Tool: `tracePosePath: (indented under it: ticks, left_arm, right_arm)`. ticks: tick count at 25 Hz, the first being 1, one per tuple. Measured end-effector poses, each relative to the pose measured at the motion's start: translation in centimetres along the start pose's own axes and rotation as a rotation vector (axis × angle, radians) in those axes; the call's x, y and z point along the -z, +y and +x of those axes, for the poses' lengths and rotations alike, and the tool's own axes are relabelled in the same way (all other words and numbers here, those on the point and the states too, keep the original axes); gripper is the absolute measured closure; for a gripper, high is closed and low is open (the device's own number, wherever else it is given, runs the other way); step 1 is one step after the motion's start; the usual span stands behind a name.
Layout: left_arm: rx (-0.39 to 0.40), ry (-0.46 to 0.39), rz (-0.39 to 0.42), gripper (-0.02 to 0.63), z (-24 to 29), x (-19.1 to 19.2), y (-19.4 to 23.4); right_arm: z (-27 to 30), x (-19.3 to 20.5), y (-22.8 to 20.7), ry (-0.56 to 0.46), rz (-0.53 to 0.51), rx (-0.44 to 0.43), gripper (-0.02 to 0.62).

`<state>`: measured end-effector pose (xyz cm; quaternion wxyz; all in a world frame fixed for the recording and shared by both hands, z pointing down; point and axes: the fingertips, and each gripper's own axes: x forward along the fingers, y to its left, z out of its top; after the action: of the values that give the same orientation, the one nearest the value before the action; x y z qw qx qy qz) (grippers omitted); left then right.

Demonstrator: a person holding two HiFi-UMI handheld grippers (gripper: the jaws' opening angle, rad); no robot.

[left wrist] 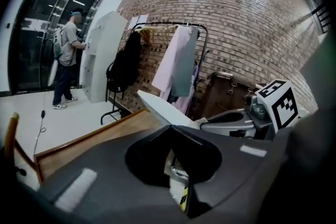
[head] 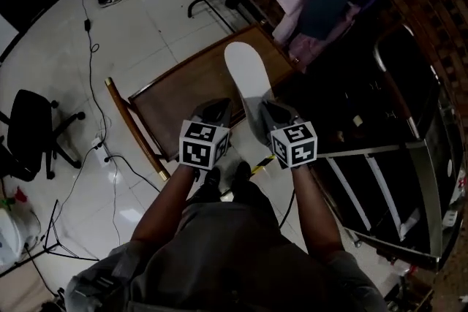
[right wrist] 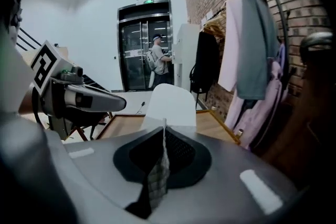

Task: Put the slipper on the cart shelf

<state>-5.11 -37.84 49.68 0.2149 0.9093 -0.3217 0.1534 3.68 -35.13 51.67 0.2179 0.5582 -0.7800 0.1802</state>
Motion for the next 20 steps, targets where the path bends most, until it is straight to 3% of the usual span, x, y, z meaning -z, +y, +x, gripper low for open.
tracePosePath:
  ticks: [9, 20]
  left_arm:
    - [0.286, 0.052, 0.166, 0.598, 3.5, 0.6, -15.4]
    - [0.465, 0.111, 0.304, 0.598, 0.9, 8.0, -35.4]
  right_arm:
    - [-14.4, 5.4, -6.1, -0.069, 0.143, 0.266, 0.586]
    - [-33.1, 16.5, -7.5, -0.138, 0.262, 0.428, 0.586]
